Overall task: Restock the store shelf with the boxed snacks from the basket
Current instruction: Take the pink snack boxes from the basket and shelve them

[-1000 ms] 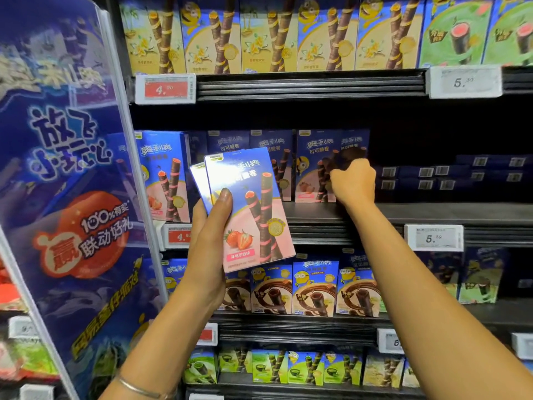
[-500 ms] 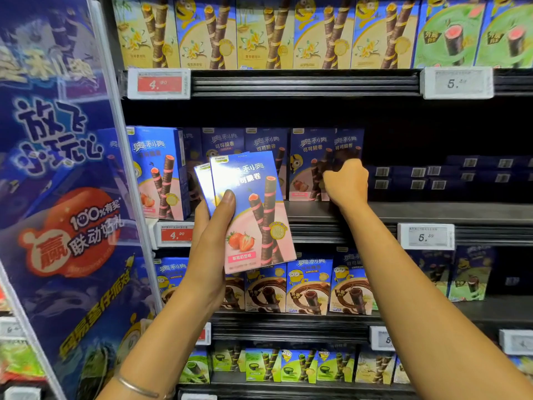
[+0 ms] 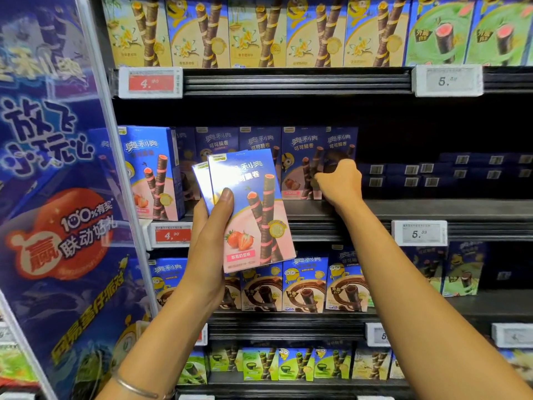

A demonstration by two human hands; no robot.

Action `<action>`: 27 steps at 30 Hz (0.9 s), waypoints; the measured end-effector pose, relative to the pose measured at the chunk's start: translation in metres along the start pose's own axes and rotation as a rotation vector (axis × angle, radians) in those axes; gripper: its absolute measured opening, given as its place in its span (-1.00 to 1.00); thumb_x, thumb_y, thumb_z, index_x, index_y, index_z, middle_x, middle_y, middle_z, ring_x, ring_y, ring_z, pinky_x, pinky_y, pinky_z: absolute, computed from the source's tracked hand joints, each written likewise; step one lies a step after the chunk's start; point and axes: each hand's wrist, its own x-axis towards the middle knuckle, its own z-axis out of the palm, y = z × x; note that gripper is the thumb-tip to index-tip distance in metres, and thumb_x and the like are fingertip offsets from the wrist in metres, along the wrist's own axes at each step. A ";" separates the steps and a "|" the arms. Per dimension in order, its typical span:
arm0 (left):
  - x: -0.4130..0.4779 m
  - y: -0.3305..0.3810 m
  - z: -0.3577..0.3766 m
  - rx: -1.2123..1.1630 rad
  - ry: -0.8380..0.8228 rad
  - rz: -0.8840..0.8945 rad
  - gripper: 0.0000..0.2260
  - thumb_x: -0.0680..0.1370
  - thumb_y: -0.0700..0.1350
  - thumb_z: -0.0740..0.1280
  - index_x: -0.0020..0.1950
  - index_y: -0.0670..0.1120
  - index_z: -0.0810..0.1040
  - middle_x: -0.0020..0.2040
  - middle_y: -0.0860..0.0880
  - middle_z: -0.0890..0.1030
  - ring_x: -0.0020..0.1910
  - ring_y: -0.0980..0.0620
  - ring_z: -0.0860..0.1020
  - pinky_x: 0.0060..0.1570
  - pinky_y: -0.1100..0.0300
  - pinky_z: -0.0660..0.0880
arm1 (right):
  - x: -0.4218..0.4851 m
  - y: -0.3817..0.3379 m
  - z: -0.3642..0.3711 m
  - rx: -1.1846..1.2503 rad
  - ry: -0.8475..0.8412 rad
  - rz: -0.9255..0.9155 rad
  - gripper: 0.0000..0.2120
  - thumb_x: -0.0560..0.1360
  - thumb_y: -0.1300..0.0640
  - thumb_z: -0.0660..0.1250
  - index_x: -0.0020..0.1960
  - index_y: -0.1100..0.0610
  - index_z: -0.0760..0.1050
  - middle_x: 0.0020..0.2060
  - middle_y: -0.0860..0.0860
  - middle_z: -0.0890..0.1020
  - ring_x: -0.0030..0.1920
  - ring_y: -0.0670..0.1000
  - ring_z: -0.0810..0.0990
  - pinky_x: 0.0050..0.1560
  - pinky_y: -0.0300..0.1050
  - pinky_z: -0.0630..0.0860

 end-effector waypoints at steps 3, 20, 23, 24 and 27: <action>0.002 -0.001 0.001 -0.004 -0.001 0.069 -0.40 0.52 0.19 0.39 0.50 -0.04 0.42 0.23 -0.03 0.70 0.07 -0.06 0.74 -0.16 0.08 0.66 | -0.016 -0.007 -0.007 0.031 0.092 -0.075 -0.72 0.51 0.05 0.42 0.13 0.16 0.47 0.07 0.10 0.60 0.03 0.12 0.59 -0.02 0.03 0.58; 0.028 0.020 0.014 0.185 0.141 0.200 -0.79 0.60 0.37 0.26 0.21 0.43 0.45 0.17 0.42 0.63 0.38 0.02 0.58 0.42 -0.22 0.47 | -0.089 -0.050 -0.055 0.756 -0.562 -0.208 -0.83 0.55 0.17 0.43 0.06 0.27 0.62 -0.05 0.19 0.73 -0.07 0.13 0.71 0.03 0.08 0.62; 0.029 0.021 0.010 0.200 0.168 0.195 -0.51 0.50 0.43 0.27 0.41 0.34 0.42 0.18 0.44 0.56 0.41 0.07 0.54 0.45 -0.19 0.44 | -0.073 -0.036 -0.069 0.770 -0.441 -0.106 -0.94 0.56 0.19 0.41 -0.02 0.20 0.61 -0.14 0.14 0.73 -0.15 0.07 0.71 -0.06 0.01 0.65; 0.030 0.021 0.008 0.197 0.169 0.201 -0.48 0.49 0.44 0.28 0.41 0.32 0.43 0.20 0.40 0.56 0.40 0.07 0.56 0.44 -0.19 0.46 | -0.067 -0.031 -0.073 0.773 -0.391 -0.083 -0.96 0.56 0.21 0.41 -0.01 0.19 0.60 -0.19 0.08 0.73 -0.19 0.02 0.71 -0.15 -0.07 0.64; 0.031 0.022 0.010 0.218 0.120 0.205 -0.47 0.53 0.41 0.32 0.41 0.19 0.46 0.29 0.13 0.68 0.28 0.00 0.66 0.34 -0.22 0.54 | -0.053 -0.019 -0.077 0.780 -0.270 -0.049 -0.91 0.55 0.26 0.42 0.04 0.21 0.57 -0.30 -0.02 0.70 -0.34 -0.08 0.65 -0.43 -0.27 0.50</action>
